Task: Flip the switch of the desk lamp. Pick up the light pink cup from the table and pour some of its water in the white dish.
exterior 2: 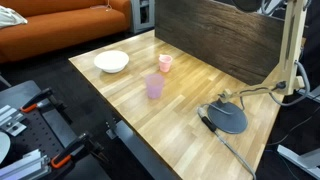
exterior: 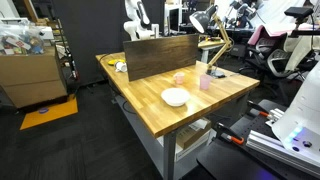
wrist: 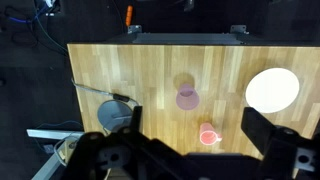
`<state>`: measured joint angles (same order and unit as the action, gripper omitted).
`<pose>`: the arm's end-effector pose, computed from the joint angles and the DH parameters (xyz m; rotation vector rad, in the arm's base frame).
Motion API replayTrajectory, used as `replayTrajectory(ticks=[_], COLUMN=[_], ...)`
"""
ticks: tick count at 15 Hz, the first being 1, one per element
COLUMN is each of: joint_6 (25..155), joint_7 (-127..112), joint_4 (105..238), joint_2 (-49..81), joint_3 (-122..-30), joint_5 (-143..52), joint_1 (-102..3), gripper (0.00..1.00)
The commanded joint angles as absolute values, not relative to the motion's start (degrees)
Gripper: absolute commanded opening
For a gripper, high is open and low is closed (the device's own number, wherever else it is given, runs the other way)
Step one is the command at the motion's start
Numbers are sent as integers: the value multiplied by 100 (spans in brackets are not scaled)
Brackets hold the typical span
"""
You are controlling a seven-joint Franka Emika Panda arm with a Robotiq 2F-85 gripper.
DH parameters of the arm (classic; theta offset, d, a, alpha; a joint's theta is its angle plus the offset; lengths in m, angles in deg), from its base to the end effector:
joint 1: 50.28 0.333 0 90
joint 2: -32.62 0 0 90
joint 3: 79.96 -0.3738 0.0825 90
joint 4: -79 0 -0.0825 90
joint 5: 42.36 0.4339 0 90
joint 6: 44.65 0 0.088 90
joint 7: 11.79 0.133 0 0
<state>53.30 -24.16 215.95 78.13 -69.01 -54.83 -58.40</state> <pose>0.3025 -0.1504 0.5970 3.0339 -0.0742 0.1245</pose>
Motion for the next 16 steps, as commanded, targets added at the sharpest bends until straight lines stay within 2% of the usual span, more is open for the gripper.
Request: replayTrajectory(ticks=[1,11,16], joint_6=[5306,5388,5770], joint_7=[-2392,-2337,-1957], joint_4=[21574,21611,21662], joint_2=[7813,7802,7346], joint_3=[-6874,-6901,-7030], joint_5=[-5504,-5518,-5457], joint_1=[-5794,-5799,-5690], gripper=[100,100,100])
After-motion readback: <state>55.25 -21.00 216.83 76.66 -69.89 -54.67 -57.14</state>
